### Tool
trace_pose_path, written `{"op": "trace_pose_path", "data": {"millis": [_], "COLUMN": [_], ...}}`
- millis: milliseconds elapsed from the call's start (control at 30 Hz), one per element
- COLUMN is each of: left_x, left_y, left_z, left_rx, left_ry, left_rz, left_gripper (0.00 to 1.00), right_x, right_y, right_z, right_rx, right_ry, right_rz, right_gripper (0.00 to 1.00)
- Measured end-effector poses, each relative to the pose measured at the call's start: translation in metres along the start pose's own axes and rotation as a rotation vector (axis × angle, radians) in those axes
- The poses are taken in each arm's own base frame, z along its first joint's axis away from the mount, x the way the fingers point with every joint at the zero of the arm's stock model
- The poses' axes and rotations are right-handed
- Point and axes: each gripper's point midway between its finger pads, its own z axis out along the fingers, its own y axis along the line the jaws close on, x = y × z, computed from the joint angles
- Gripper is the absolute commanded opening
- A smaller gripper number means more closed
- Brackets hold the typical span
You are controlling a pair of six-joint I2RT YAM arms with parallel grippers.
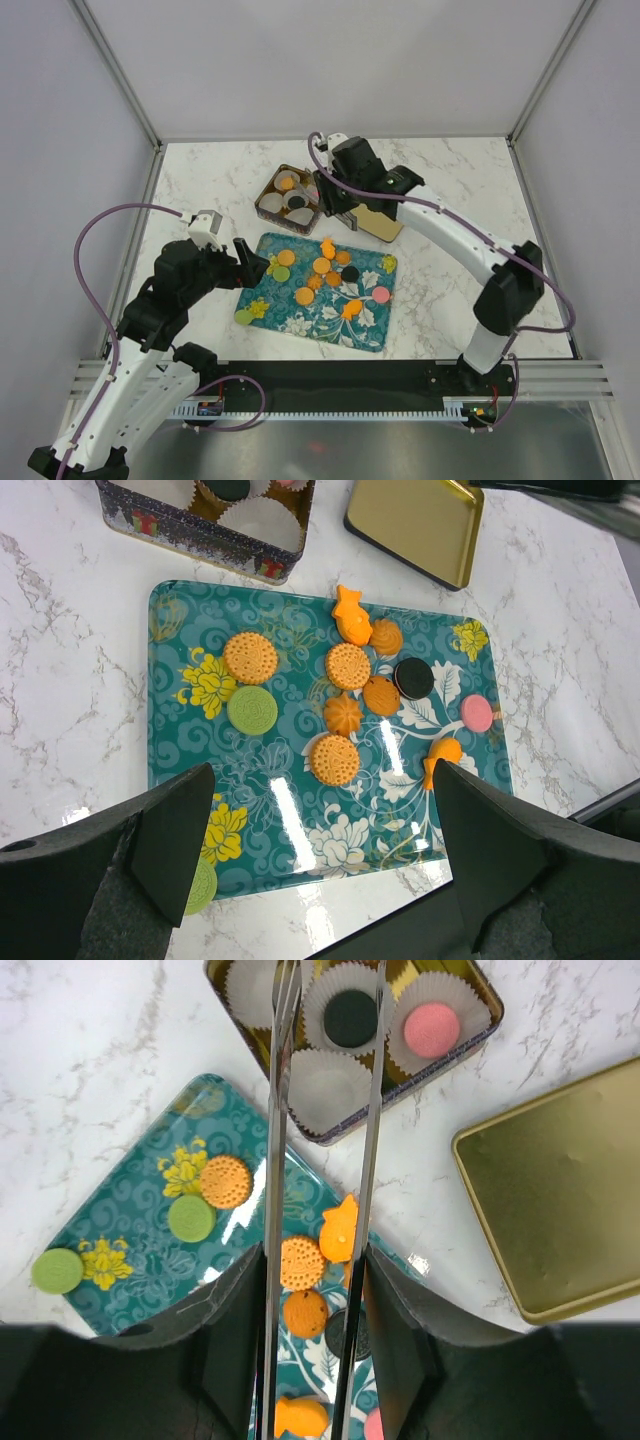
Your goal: Pack the cookies
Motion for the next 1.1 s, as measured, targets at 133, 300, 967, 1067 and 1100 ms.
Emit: {"op": "trace_pose_path", "data": {"millis": [133, 300, 967, 1067, 1100], "left_x": [0.0, 0.0, 0.001, 0.001, 0.001], "left_y": [0.0, 0.0, 0.0, 0.0, 0.0], "left_z": [0.0, 0.0, 0.001, 0.001, 0.001], "left_rx": [0.0, 0.0, 0.0, 0.0, 0.0], "left_ry": [0.0, 0.0, 0.004, 0.004, 0.004], "left_rz": [0.0, 0.0, 0.0, 0.0, 0.0], "left_gripper": [0.98, 0.98, 0.98, 0.98, 0.98], "right_x": [0.017, 0.077, 0.204, 0.207, 0.208], "right_y": [0.023, 0.062, 0.088, 0.09, 0.091], "right_z": [-0.049, -0.067, -0.094, -0.094, -0.094], "right_rx": [-0.04, -0.108, -0.171, -0.172, -0.174], "right_ry": [-0.037, 0.031, 0.247, 0.251, 0.252], "right_rz": [-0.037, -0.106, -0.144, -0.146, -0.148], "right_gripper": [0.5, 0.52, 0.55, 0.54, 0.55]}}
